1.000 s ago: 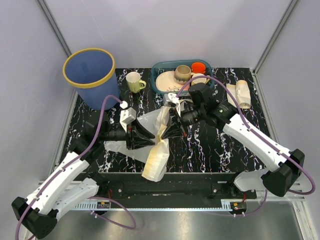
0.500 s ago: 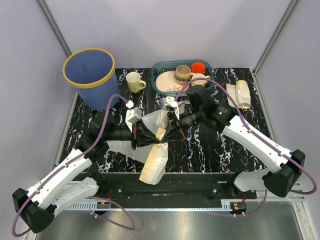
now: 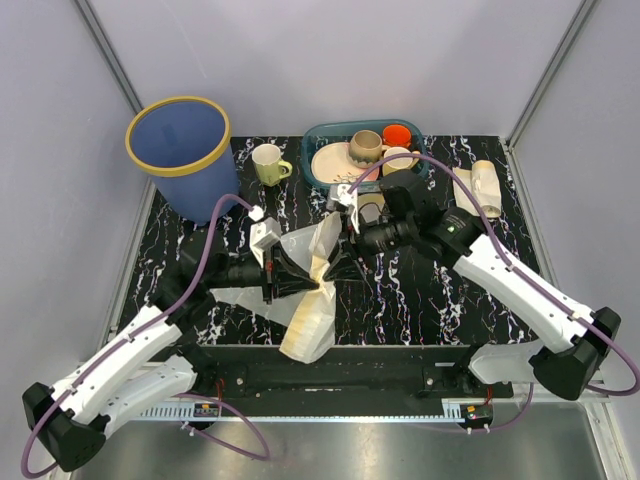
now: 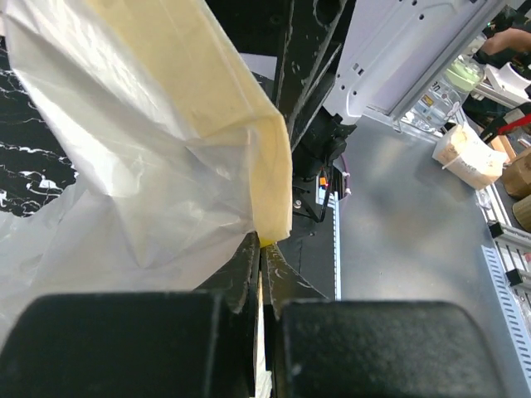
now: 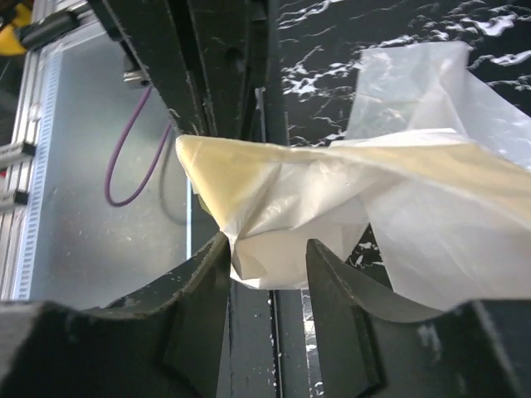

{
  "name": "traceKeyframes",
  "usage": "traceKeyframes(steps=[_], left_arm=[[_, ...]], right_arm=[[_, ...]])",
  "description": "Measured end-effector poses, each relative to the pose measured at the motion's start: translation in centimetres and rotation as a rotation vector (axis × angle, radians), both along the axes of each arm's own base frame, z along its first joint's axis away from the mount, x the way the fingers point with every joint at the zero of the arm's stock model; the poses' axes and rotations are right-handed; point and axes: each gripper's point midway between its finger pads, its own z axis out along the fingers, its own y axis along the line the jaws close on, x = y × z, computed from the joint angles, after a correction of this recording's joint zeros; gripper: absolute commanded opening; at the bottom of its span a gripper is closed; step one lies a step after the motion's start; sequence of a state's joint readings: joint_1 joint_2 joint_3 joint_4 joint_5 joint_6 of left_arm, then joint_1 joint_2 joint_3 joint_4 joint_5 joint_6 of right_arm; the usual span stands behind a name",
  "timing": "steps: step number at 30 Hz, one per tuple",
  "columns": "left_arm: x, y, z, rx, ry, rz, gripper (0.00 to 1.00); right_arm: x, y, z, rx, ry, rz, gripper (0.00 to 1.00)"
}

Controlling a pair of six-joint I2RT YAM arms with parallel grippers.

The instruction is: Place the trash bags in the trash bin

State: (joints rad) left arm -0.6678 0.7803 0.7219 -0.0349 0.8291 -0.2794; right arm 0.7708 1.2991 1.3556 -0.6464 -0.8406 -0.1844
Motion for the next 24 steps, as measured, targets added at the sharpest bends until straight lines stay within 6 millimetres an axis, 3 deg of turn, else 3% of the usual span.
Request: traceKeyframes(steps=[3,5,6,8,11,20,23,24], left_arm=[[0.3,0.0,0.0,-0.001,0.025,0.021,0.0],[0.5,-0.1,-0.1,0.001,0.039,0.033,0.0],[0.6,-0.1,-0.2,0.002,0.045,0.038,0.0],[0.9,-0.2,-0.5,0.009,0.057,0.05,0.0],[1.5,-0.4,-0.9,0.021,0.072,0.073,0.0],[2.2,-0.6,-1.7,0.043,0.079,0.105,0.0],[2.1,-0.7,-1.7,0.044,0.074,0.1,0.0],[2.1,-0.7,-1.7,0.045,0.072,0.099,0.0]], right_arm=[[0.9,-0.6,0.3,-0.021,0.001,-0.099,0.34],[1.1,-0.9,0.9,-0.019,0.0,-0.139,0.33],[1.2,-1.0,1.4,-0.014,0.0,-0.154,0.37],[1.0,-1.1,2.3,0.001,0.013,-0.171,0.57],[0.5,-1.0,3.1,0.018,0.076,-0.186,0.64],[1.7,0.7,1.5,-0.018,0.224,-0.24,0.53],[2.3,1.3,0.8,-0.031,0.248,-0.247,0.35],[2.4,1.4,0.6,-0.034,0.256,-0.249,0.25]])
